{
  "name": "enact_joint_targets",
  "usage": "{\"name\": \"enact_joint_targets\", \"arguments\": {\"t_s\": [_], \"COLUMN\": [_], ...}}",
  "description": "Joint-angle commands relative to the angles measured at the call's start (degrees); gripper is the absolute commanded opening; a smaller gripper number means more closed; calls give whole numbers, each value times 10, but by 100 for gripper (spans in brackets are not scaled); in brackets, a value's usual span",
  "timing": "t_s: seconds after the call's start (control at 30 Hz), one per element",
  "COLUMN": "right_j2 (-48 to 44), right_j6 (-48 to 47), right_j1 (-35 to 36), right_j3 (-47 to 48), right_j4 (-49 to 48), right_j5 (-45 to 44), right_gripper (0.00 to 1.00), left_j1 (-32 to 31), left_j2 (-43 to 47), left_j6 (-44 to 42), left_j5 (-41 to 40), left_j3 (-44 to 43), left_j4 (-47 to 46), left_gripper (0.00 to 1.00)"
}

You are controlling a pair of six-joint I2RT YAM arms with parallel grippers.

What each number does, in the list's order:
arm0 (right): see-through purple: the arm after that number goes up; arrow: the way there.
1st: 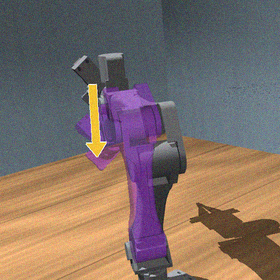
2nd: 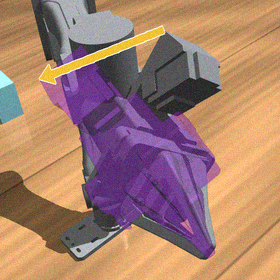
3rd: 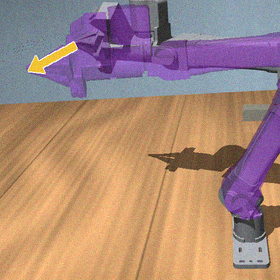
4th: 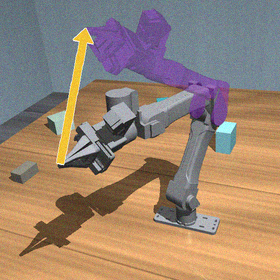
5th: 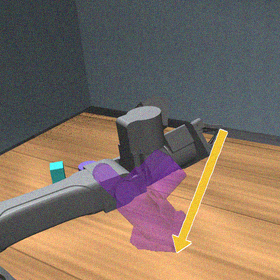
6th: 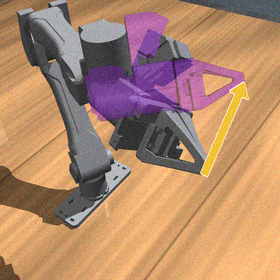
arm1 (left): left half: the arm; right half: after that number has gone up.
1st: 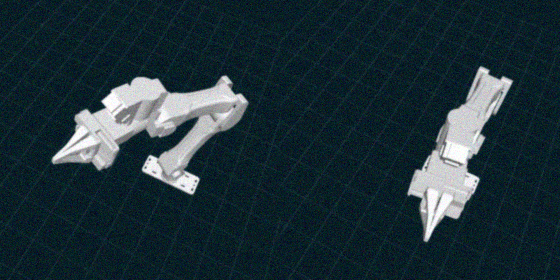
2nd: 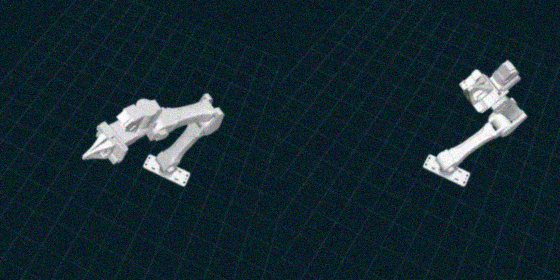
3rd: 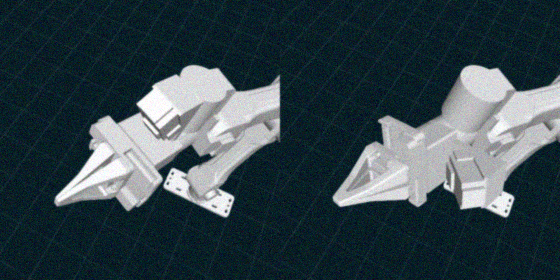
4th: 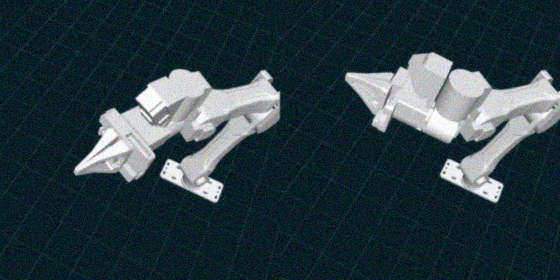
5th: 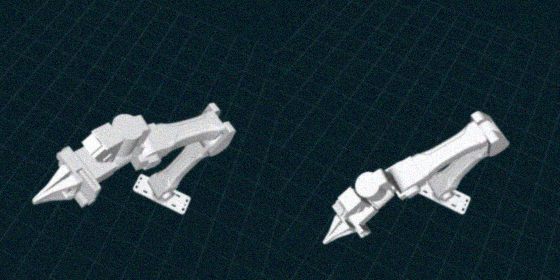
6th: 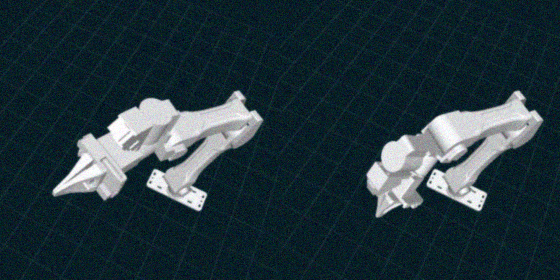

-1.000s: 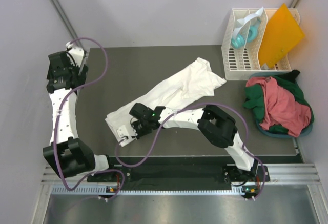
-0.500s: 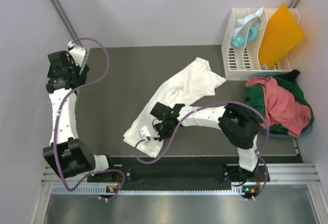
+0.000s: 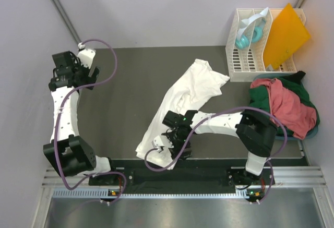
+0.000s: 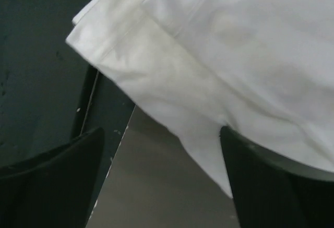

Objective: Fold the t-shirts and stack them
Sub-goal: Rotate the tshirt 80 degrees

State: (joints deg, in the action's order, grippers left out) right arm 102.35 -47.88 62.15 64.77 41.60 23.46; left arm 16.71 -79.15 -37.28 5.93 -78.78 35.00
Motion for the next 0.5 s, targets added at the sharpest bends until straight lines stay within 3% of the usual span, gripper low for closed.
{"name": "enact_joint_targets", "arguments": {"t_s": [0.0, 0.2, 0.3, 0.47], "right_j2": [-50, -78, -73, -11], "right_j6": [18, 108, 136, 143], "right_j1": [-4, -40, -91, -223], "right_j3": [-1, 110, 171, 332], "right_j4": [15, 42, 86, 214], "right_j5": [15, 32, 50, 61], "right_gripper": [100, 100, 100, 100], "left_j1": [-12, -76, -130, -216], "left_j2": [1, -33, -68, -172], "left_j6": [-13, 14, 44, 143], "left_j5": [90, 180, 237, 268], "left_j3": [29, 44, 36, 9], "left_j4": [21, 32, 32, -70], "left_gripper": [99, 99, 99, 99]}}
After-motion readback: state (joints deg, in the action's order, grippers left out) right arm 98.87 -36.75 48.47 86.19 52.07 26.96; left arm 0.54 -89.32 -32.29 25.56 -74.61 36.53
